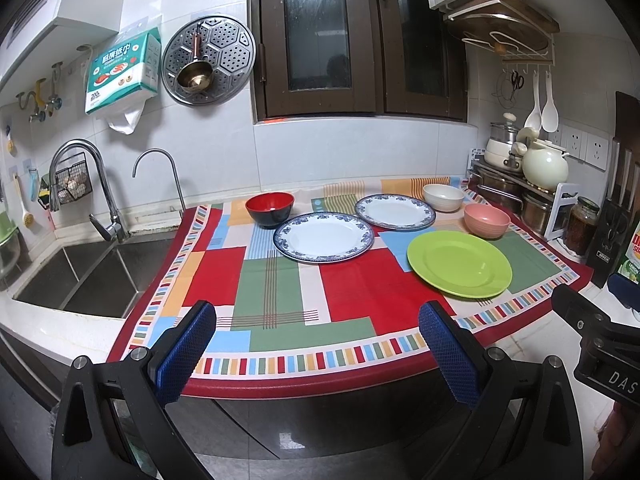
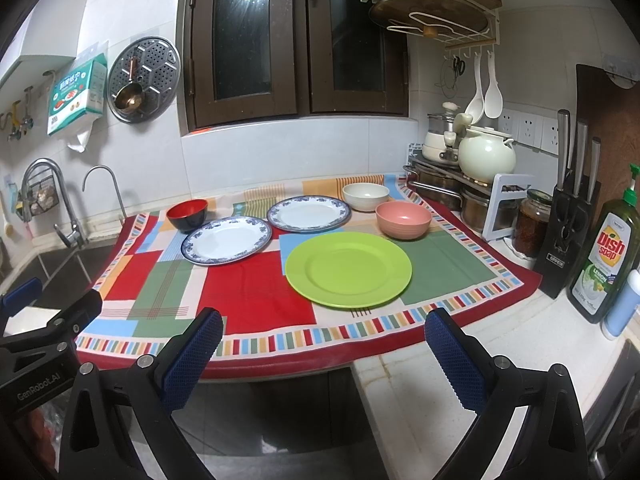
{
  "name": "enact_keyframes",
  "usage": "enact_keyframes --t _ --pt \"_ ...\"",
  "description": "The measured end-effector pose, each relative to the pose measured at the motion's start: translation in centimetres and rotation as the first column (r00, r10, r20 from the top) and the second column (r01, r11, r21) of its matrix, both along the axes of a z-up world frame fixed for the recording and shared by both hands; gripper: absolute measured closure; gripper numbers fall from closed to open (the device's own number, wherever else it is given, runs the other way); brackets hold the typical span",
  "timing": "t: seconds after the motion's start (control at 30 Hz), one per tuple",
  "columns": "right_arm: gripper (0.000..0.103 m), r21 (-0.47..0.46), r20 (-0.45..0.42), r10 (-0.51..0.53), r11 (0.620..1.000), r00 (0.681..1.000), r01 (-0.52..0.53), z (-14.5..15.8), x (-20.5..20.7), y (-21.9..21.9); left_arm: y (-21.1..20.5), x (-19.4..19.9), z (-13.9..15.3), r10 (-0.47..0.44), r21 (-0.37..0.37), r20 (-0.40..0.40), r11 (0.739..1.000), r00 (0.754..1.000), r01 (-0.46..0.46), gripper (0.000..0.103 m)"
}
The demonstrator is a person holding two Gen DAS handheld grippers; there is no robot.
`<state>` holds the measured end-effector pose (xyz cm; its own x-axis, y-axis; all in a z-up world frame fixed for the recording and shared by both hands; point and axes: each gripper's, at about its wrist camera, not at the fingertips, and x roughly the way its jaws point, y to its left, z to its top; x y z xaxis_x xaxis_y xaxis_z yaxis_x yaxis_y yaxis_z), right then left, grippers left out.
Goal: Organize plates and bowls
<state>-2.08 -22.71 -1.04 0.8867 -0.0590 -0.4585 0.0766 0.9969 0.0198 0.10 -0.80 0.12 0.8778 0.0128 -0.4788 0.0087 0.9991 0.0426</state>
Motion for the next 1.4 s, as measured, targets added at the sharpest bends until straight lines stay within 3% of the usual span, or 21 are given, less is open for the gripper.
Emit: enact_keyframes --t 0.77,1.13,1.4 --pt "0.001 -0.001 -0.012 -0.009 1.0 1.0 0.009 0.1 0.6 0.3 0.9 1.4 -0.1 -0.024 0.013 -0.012 1.0 1.0 0.025 0.0" --pt "0.001 0.025 -0.073 -0.122 0.992 0.99 0.124 -1.0 3.3 1.4 1.3 5.5 -1.2 -0.189 0.051 -0.062 0.98 0.98 0.192 0.0" --pt "0.001 0.0 -0.102 -0.182 0.983 0.978 0.183 -1.3 5.0 1.1 0.2 8.6 -1.0 -0.23 0.038 -0.038 0.972 0.973 0.231 0.0"
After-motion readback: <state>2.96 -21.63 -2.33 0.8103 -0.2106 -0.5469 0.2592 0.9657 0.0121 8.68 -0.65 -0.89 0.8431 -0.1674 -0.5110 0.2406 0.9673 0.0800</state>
